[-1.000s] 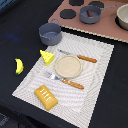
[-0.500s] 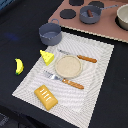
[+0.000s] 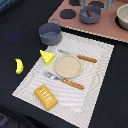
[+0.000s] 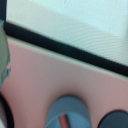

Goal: Interact with the objects in diverse but meaningful ways.

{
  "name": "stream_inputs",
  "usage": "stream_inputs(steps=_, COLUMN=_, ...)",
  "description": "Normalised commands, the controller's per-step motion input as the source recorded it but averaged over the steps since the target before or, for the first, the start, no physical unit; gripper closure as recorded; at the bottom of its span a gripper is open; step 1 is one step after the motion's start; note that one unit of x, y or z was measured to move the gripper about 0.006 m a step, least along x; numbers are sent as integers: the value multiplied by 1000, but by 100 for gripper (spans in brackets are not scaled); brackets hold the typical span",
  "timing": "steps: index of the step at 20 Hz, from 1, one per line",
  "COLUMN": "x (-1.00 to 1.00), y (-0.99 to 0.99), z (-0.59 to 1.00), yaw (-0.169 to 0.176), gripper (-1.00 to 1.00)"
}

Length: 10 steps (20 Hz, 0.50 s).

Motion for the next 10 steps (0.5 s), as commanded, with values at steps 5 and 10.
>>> stream_inputs(steps=5, x=-415, y=-814, z=-517, yaw=17, gripper=-100)
stream_inputs(steps=10, x=-583, y=-389, z=-476, yaw=118, gripper=-100)
